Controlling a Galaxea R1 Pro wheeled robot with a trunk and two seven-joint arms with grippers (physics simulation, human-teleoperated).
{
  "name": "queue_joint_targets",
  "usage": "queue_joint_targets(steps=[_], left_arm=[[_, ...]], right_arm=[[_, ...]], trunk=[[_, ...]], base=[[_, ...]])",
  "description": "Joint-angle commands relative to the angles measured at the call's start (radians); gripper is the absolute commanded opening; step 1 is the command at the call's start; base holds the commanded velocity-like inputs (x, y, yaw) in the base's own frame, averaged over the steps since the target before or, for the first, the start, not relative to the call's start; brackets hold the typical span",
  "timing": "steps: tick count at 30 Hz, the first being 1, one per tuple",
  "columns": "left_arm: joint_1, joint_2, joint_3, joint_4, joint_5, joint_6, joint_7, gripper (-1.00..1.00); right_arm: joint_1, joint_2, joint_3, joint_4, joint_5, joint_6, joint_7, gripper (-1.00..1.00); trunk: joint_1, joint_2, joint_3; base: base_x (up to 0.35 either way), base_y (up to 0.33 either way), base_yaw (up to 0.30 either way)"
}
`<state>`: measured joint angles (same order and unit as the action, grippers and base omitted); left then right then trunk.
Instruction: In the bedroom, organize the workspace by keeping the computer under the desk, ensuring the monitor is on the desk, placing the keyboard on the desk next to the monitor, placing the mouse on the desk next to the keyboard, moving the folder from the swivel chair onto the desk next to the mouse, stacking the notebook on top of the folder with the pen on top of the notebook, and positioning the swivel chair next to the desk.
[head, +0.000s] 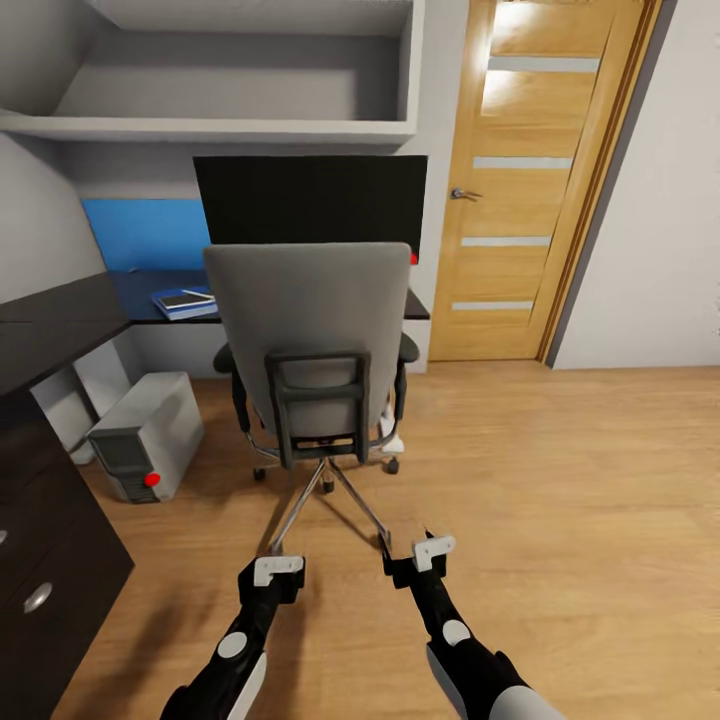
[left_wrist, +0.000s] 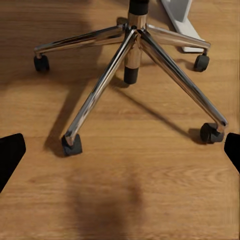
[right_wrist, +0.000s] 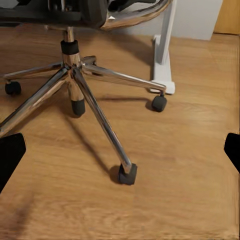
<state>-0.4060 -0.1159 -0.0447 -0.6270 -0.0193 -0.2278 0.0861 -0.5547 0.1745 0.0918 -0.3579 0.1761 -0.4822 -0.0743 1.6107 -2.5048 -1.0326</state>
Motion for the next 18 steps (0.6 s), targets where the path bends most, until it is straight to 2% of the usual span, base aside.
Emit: queue_joint_targets(steps=[1,10,18], left_arm=[[0.0,0.002,-0.004,0.001,-0.002,-0.003,0.009,1.0],[0.0,0.028,-0.001,0.013,-0.001,-0.003,0.009,1.0],[0.0,0.033,0.0,0.109,0.011,-0.007,0.011,1.0]], right_arm=[[-0.001,0.0,0.001,0.007,0.009,-0.001,-0.009,1.0],[-0.001,0.0,-0.008,0.071,0.001,0.0,-0.038,1.0],[-0.001,0.0,-0.015,0.085,-0.022,0.0,-0.11,1.0]], trunk=[[-0.001,0.0,-0.001],[-0.001,0.0,-0.001],[-0.001,0.0,-0.001]], base=[[-0.298,-0.104,0.0],[-0.298,-0.111,0.0],[-0.298,-0.12,0.0]])
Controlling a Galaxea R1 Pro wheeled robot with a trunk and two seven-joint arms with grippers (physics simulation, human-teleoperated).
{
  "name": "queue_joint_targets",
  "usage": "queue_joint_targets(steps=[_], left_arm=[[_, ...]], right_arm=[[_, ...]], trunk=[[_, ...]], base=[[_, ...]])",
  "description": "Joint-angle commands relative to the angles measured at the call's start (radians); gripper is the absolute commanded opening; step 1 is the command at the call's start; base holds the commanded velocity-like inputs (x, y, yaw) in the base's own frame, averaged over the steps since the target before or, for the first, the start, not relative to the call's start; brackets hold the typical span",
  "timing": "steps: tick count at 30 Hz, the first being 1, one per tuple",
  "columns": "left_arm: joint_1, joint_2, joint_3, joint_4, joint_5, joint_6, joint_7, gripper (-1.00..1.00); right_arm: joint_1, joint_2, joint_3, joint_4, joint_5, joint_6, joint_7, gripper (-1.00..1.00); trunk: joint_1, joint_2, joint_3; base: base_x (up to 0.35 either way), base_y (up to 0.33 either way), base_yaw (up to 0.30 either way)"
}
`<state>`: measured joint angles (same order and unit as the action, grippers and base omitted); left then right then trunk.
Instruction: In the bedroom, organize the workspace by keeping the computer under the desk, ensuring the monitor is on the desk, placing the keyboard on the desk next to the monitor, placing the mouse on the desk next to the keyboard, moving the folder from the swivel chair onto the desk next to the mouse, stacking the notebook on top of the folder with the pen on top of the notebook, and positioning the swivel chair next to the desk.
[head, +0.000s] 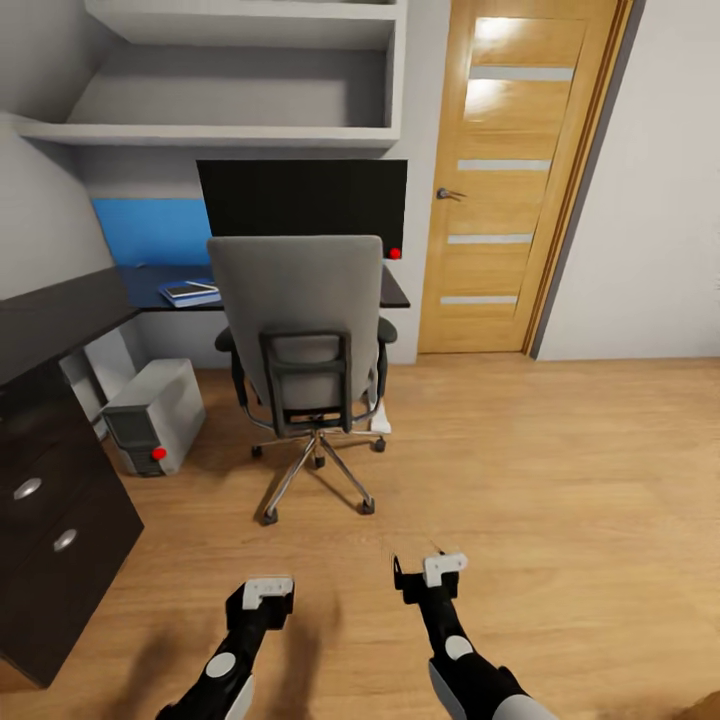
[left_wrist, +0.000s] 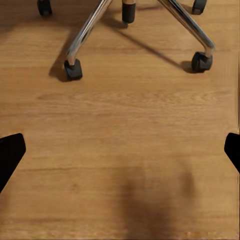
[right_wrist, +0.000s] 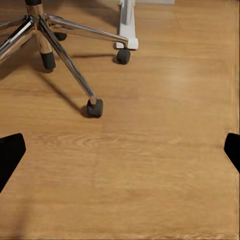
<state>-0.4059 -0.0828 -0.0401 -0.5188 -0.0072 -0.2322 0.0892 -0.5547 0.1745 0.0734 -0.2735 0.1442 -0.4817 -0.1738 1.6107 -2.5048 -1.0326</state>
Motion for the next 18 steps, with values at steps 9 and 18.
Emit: queue_joint_targets(steps=[9,18], left_arm=[[-0.001,0.017,-0.003,0.086,0.058,-0.015,0.002,1.0],[-0.001,0.03,-0.003,0.145,0.085,-0.035,0.002,1.0]], right_arm=[[-0.001,0.0,0.003,0.102,-0.003,-0.008,-0.056,1.0],[0.003,0.0,0.004,0.161,-0.004,-0.031,-0.058,1.0]], trunk=[[-0.001,0.0,-0.001],[-0.003,0.001,0.015]], base=[[-0.155,-0.066,0.0],[-0.019,-0.008,0.0]])
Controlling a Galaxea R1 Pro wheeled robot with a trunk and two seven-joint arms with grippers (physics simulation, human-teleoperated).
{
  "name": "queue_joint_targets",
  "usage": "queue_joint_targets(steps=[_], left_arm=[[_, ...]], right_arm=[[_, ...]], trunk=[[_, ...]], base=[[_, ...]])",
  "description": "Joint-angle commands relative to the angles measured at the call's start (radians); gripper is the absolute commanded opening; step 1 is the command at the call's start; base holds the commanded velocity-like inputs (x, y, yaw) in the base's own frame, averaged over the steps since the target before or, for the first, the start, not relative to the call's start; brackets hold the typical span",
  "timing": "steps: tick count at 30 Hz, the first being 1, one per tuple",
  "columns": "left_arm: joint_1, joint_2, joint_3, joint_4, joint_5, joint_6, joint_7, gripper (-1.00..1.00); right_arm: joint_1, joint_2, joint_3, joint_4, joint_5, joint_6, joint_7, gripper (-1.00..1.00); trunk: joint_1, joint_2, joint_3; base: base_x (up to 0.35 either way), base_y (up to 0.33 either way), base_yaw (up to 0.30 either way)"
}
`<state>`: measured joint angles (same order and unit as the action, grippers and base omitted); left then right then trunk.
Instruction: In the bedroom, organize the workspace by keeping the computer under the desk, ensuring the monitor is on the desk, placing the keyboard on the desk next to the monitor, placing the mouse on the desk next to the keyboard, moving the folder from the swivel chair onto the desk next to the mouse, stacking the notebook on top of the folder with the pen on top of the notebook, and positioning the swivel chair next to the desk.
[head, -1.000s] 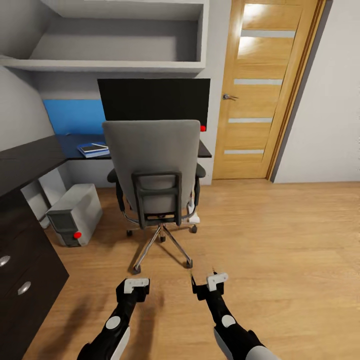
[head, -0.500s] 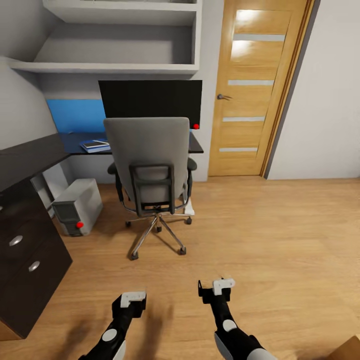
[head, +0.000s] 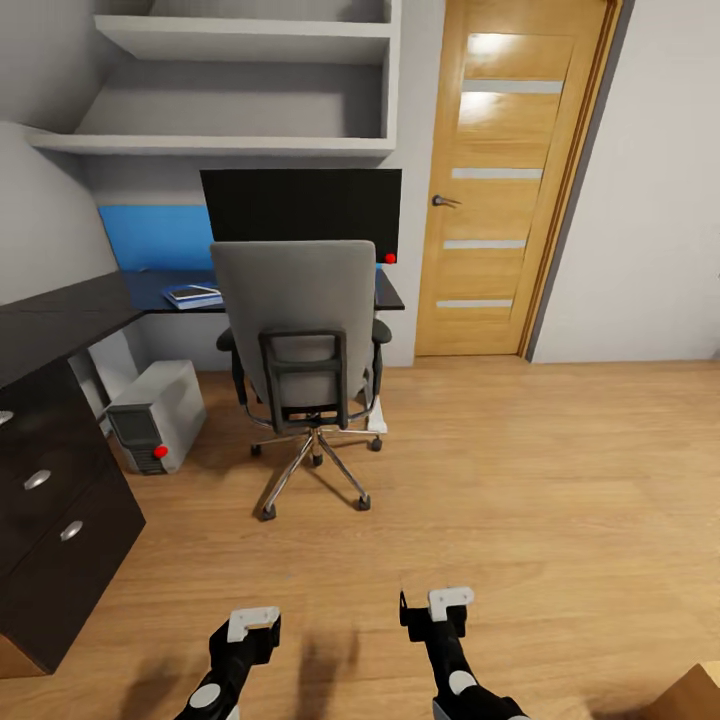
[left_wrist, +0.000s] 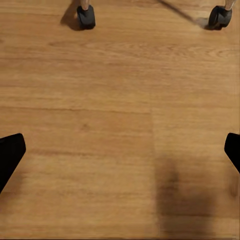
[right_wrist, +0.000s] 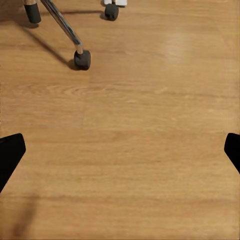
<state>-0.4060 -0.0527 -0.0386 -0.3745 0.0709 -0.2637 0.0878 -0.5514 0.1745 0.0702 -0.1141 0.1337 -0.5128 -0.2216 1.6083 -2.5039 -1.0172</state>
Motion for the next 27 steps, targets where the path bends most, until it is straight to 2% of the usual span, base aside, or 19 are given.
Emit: queue_joint_targets(steps=[1,10,18,22,27], left_arm=[[-0.001,0.002,-0.004,0.011,0.009,-0.005,0.004,1.0],[-0.001,0.011,-0.004,0.074,0.059,-0.063,0.008,1.0],[-0.001,0.012,-0.004,0.132,0.074,-0.08,0.009,1.0],[-0.001,0.012,-0.004,0.14,0.077,-0.082,0.01,1.0],[-0.001,0.011,-0.003,0.146,0.078,-0.081,0.01,1.0]], right_arm=[[0.0,0.0,0.007,0.008,0.006,-0.008,-0.01,1.0],[0.002,0.0,0.006,0.078,0.006,-0.079,-0.01,1.0],[0.003,0.0,0.006,0.101,0.005,-0.088,-0.011,1.0],[0.004,0.0,0.006,0.107,-0.002,-0.088,-0.011,1.0],[0.004,0.0,0.008,0.113,-0.041,-0.09,-0.01,1.0]], trunk=[[-0.001,0.0,0.003],[-0.005,0.002,0.038],[-0.008,0.004,0.069],[-0.024,0.032,0.081],[-0.043,0.067,0.097]], base=[[-0.005,-0.002,0.0],[-0.002,-0.001,0.0],[0.0,0.0,0.0],[0.0,0.0,0.0],[0.0,0.0,0.0]])
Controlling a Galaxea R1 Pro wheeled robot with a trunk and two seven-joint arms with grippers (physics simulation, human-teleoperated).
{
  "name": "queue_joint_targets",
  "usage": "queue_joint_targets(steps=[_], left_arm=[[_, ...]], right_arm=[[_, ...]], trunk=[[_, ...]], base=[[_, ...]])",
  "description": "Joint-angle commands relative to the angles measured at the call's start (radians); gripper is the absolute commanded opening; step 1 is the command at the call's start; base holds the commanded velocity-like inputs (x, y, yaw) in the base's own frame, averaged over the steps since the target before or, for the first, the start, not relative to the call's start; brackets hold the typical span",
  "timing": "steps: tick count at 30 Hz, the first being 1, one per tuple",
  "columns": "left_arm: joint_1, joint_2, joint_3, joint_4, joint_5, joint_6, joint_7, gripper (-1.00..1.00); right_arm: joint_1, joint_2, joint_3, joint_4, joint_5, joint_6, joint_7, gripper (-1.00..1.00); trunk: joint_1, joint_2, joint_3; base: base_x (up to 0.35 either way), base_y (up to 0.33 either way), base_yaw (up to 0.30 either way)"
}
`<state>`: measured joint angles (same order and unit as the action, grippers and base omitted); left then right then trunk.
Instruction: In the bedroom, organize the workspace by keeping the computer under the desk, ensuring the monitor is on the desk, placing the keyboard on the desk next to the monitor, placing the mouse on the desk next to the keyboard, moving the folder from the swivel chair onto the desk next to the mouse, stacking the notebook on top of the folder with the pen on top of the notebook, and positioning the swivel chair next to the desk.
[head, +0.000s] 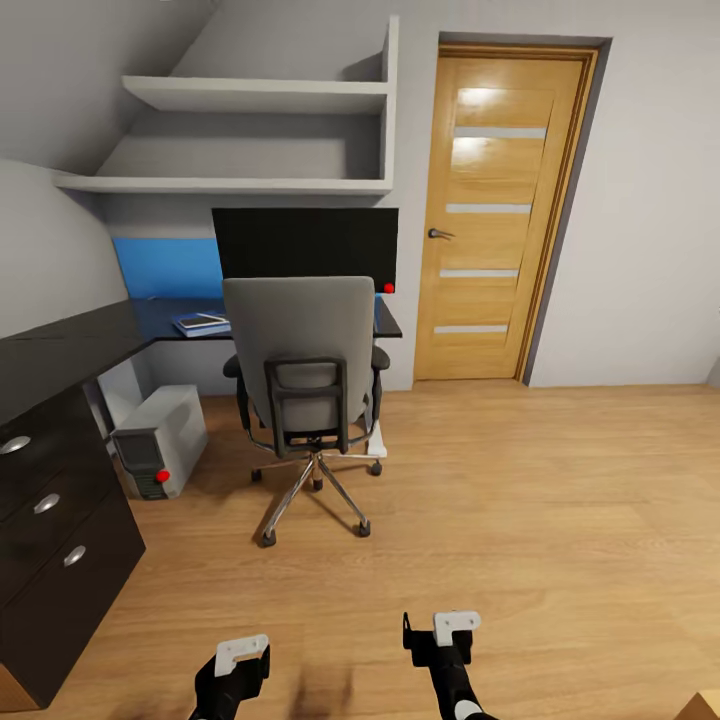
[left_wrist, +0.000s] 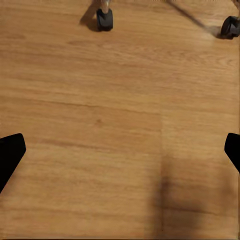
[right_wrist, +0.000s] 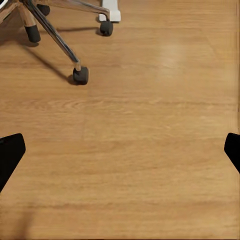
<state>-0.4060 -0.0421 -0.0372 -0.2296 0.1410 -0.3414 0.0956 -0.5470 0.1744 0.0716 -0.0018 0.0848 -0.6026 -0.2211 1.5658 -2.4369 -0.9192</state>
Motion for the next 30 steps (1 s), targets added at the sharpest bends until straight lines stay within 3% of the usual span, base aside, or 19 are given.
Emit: queue_joint_targets(steps=[1,18,30], left_arm=[[-0.001,0.0,-0.003,0.001,0.008,-0.004,0.003,1.0],[-0.001,0.0,0.001,0.001,0.008,-0.002,-0.002,1.0],[-0.001,0.0,0.001,0.001,0.009,0.0,-0.004,1.0]], right_arm=[[-0.001,0.0,0.006,0.001,0.006,0.0,-0.01,1.0],[-0.001,0.0,0.006,0.002,0.003,0.002,-0.011,1.0],[-0.001,0.0,0.005,0.001,0.001,0.003,-0.011,1.0]], trunk=[[-0.004,0.007,0.002],[-0.069,0.126,0.053],[-0.115,0.21,0.074]], base=[[0.0,0.0,0.0],[-0.009,0.0,-0.006],[-0.267,0.0,-0.033]])
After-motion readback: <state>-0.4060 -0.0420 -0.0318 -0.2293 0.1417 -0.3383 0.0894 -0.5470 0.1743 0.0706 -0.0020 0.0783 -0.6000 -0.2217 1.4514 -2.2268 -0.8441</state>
